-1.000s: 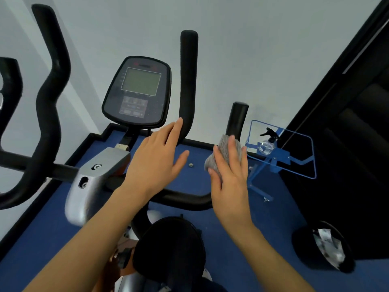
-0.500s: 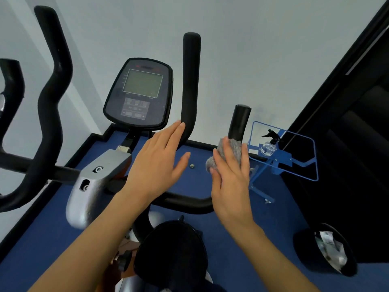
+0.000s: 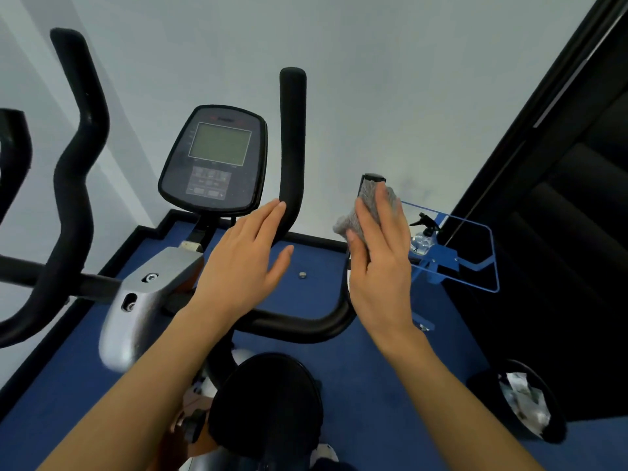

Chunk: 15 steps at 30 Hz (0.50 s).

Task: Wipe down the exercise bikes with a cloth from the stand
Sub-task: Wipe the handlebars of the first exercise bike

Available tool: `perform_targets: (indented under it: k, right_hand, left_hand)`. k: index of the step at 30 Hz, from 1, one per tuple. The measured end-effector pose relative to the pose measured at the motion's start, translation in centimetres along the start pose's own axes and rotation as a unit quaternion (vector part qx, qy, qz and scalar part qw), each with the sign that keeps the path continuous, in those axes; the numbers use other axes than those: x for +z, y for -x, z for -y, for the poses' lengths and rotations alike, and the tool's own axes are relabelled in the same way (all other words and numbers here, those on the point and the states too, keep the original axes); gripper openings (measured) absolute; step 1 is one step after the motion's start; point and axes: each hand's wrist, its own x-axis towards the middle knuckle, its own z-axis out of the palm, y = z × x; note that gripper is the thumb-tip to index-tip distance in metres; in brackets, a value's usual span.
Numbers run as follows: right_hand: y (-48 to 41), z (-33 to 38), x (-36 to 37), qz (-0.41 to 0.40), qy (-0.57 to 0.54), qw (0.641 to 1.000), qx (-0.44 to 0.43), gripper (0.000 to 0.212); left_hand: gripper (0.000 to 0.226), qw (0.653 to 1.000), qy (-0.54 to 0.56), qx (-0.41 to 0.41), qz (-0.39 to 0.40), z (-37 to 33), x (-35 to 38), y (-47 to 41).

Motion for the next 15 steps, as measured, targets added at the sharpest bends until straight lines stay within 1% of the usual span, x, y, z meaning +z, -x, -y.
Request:
perform_targets:
  k: [4,7,9,11,15]
  right_hand:
    - [0.0,-0.3,0.6,0.023,-0.056,0.996,0.068,0.05]
    - [0.1,-0.3,0.5,-0.008,-0.111,0.983,0.147,0.066]
    - [-0.1,-0.4,0.7,-0.014,-0.121,0.974,0.192,0.071]
    - [-0.5,-0.5,1.2,0.009,-0.099,0.973,0.21,0.07]
    - [-3.3,-0.4,2.3,0.056,0.004,0.969,0.24,0.066]
  left_hand:
    - [0.062,1.0,0.001,-0.001,0.006,0.0,-0.1,0.3]
    - [0.063,1.0,-0.006,-0.002,0.011,0.0,-0.1,0.4]
    - [0.063,1.0,-0.009,-0.003,0.009,0.0,-0.1,0.5]
    - [0.062,1.0,-0.008,-0.003,0.003,-0.1,0.0,0.4]
    - [0.06,1.0,0.021,-0.011,-0.006,-0.2,-0.1,-0.2]
